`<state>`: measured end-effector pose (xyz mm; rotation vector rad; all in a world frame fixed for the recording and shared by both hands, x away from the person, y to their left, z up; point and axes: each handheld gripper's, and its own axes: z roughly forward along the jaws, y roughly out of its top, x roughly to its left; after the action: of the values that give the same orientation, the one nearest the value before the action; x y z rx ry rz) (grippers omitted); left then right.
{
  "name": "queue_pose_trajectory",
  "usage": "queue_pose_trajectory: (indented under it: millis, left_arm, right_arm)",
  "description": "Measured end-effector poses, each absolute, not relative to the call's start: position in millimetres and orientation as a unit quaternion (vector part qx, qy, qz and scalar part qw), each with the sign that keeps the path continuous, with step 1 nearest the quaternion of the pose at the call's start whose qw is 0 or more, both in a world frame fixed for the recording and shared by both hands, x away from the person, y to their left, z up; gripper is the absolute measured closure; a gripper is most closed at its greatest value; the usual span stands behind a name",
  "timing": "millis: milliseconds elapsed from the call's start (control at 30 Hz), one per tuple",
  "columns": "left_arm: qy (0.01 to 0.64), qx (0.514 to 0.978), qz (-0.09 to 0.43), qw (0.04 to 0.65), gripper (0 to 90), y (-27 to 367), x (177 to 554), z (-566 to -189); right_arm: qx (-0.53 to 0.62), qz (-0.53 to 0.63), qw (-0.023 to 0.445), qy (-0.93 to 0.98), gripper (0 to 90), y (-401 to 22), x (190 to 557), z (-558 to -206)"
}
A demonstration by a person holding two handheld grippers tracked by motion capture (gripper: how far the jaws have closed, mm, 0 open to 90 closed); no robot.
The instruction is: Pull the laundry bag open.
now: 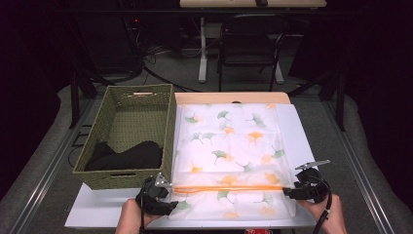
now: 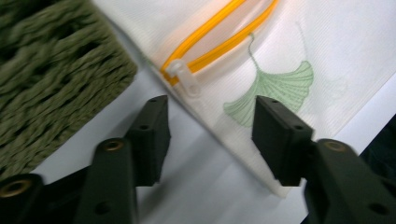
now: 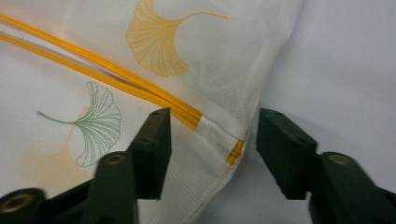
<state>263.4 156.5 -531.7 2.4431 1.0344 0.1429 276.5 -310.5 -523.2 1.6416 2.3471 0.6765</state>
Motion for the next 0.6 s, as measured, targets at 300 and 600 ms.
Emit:
queue_pose_trajectory:
  millis: [300,600]
  left_arm:
    - [0.383,0.892,0.046,0.237,19.3,177,262,-527]
    - [0.389,0.89,0.05,0.232,4.3,193,256,-524]
  right_arm:
    - [0.553,0.232,0.107,0.793,10.6,-316,275,-522]
    - [0.536,0.253,0.136,0.794,0.0,-318,273,-514]
